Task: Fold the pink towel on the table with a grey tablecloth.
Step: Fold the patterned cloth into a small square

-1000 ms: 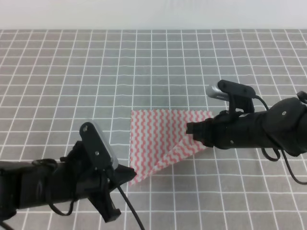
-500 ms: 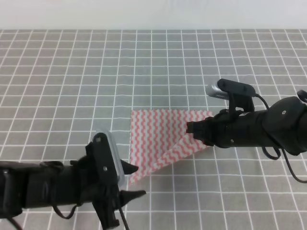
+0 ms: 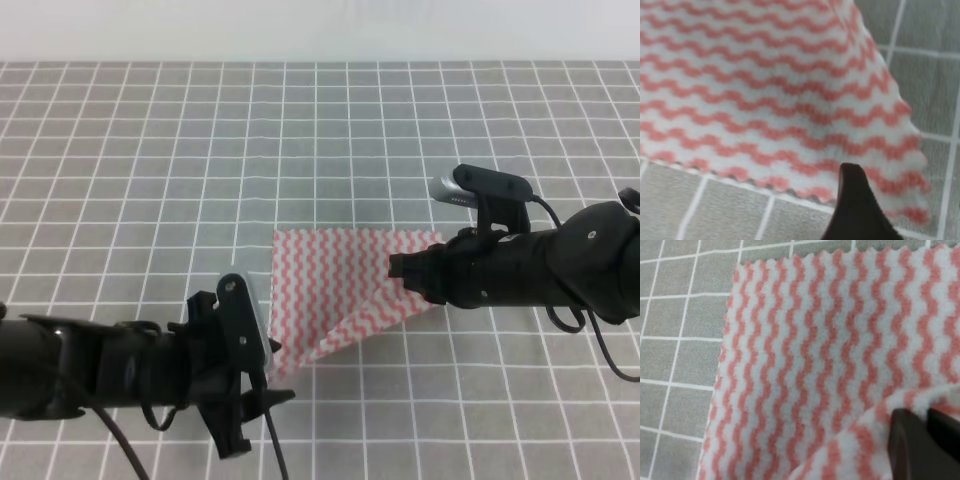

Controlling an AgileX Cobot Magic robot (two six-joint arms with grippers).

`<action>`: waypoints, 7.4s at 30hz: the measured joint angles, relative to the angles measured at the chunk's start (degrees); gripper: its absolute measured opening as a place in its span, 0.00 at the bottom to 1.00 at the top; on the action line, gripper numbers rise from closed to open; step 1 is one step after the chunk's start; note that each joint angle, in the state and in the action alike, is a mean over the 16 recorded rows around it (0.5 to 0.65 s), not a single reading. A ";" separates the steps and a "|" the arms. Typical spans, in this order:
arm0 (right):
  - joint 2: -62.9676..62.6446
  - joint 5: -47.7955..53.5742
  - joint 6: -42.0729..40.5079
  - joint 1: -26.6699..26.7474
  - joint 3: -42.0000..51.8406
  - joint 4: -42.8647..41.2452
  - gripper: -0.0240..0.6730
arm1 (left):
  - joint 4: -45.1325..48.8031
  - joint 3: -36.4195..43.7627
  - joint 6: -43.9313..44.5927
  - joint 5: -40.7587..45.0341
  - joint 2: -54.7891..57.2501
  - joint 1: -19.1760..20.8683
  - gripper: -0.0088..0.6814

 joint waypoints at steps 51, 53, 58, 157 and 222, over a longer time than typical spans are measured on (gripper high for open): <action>-0.06 -0.85 0.00 -3.13 0.00 0.68 0.02 | 0.48 -12.47 -23.07 -6.84 3.11 0.00 0.01; -0.06 -1.14 0.00 -3.23 0.00 0.70 0.02 | 0.36 -13.29 -23.62 -7.40 3.39 0.00 0.01; -0.06 -1.88 0.00 -3.28 0.00 0.73 0.02 | 0.23 -14.93 -24.77 -8.07 4.65 0.00 0.01; 14.66 5.49 0.00 -7.92 -14.35 -0.05 0.01 | 0.19 -34.04 -30.99 -20.31 16.87 0.00 0.31; 14.66 4.63 0.01 -7.92 -14.35 1.73 0.06 | 0.29 -34.53 -32.11 5.27 25.83 -1.17 0.12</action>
